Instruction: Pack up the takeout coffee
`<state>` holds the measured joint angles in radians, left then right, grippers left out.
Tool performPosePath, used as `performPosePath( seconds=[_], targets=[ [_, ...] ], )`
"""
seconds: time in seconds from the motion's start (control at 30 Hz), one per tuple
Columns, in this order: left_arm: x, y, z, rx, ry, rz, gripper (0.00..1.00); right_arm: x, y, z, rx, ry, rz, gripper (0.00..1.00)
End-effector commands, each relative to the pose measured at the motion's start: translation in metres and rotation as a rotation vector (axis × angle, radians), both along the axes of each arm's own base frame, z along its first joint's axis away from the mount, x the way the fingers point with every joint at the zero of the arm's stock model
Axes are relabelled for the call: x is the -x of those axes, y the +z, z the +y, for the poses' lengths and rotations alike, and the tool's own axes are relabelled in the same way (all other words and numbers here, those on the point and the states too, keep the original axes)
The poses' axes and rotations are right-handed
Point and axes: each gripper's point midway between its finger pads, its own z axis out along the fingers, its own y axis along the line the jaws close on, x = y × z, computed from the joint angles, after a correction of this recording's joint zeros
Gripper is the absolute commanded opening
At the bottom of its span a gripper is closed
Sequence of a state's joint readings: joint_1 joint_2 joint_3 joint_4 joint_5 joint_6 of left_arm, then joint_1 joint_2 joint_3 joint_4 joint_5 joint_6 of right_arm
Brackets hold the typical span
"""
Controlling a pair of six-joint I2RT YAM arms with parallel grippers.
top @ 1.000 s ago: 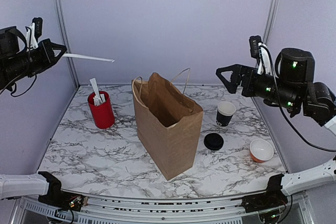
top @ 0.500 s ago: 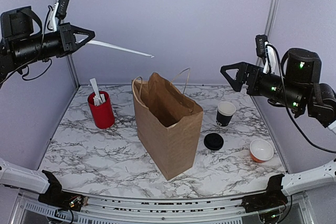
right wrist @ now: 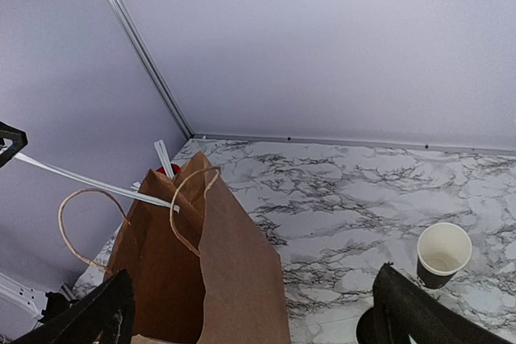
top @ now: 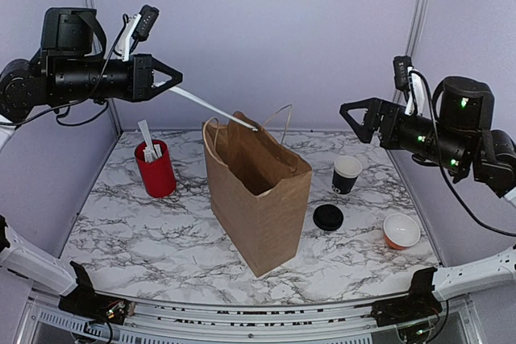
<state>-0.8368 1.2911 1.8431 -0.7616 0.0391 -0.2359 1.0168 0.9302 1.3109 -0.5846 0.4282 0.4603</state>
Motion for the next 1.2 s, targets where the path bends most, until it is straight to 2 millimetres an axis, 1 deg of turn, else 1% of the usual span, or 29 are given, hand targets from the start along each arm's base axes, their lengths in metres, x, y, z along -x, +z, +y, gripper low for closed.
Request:
performPosePath(
  seconds=[0.0,0.13,0.27,0.77,0.8,0.87,0.93,0.97,1.1,1.17],
  targets=[
    [0.003,-0.01,-0.003,-0.111,0.011,-0.021,0.0,-0.001,0.004,-0.002,-0.014,-0.008,-0.003,1.0],
    [0.006,-0.018,-0.012,-0.158,0.001,-0.022,0.0,-0.001,0.002,-0.001,-0.011,-0.008,-0.001,1.0],
    [0.006,-0.021,-0.017,-0.177,-0.001,-0.027,0.0,-0.001,0.002,-0.001,-0.012,-0.007,0.0,1.0],
    [0.005,-0.025,-0.023,-0.205,0.0,-0.038,0.0,-0.003,0.0,-0.002,0.001,-0.015,-0.001,1.0],
    [0.004,-0.025,-0.023,-0.207,0.002,-0.04,0.02,-0.002,0.0,-0.002,-0.001,-0.016,-0.003,1.0],
    [0.004,-0.026,-0.023,-0.211,0.009,-0.042,0.17,-0.003,0.0,-0.002,0.0,-0.016,-0.001,1.0],
    [0.003,-0.026,-0.022,-0.213,0.013,-0.043,0.25,-0.003,0.0,-0.001,0.001,-0.016,-0.001,1.0],
    [0.003,-0.026,-0.022,-0.212,0.014,-0.044,0.32,-0.003,-0.001,-0.001,0.002,-0.016,0.0,1.0],
    [0.003,-0.024,-0.021,-0.212,0.023,-0.051,0.53,-0.003,-0.001,-0.001,0.005,-0.016,-0.001,1.0],
    [0.003,-0.023,-0.021,-0.211,0.021,-0.054,0.67,-0.004,-0.001,-0.001,0.005,-0.019,-0.001,1.0]
  ],
)
